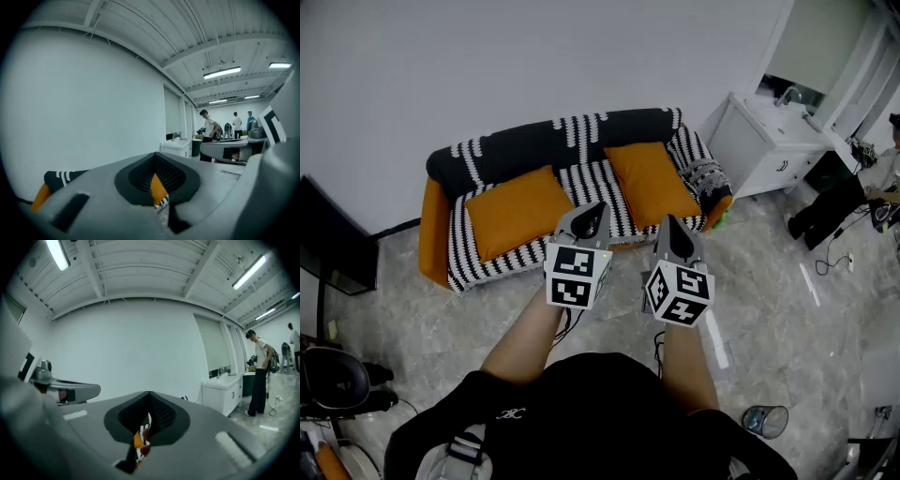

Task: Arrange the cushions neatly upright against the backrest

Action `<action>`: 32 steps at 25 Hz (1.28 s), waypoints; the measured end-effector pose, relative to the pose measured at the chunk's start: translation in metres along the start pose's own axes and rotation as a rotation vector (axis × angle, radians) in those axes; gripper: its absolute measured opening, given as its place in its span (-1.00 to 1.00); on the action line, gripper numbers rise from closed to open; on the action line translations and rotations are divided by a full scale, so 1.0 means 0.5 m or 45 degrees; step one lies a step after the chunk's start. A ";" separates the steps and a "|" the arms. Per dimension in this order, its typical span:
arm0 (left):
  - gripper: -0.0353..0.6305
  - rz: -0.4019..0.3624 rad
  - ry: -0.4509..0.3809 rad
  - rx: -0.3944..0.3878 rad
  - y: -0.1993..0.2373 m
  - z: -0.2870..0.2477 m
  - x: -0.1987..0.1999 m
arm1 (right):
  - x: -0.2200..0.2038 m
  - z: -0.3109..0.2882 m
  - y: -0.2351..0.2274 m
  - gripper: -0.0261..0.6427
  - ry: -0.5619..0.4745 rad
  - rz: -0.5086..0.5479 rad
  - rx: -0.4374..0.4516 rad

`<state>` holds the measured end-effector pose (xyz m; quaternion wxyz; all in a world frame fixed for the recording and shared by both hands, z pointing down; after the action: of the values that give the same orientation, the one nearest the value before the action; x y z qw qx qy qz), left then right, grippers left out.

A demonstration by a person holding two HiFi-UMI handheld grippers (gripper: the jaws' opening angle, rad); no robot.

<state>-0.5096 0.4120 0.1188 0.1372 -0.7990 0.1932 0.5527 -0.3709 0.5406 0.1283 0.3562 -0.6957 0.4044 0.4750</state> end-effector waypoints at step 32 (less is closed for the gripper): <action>-0.87 0.087 0.079 0.025 -0.141 -0.212 0.017 | -0.022 -0.078 -0.232 -0.91 0.059 -0.065 0.130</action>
<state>-0.3867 0.4274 0.1484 0.1199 -0.8073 0.2299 0.5301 -0.2541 0.5576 0.1631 0.3937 -0.6975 0.4185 0.4282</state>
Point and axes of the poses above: the fingertips, and each gripper's own axes: z backward along the fingers, y to its left, x out of its top, the point moved 10 cm from there along z, backward along the fingers, and after that the axes turned 12 degrees about y, right-handed, at the moved point
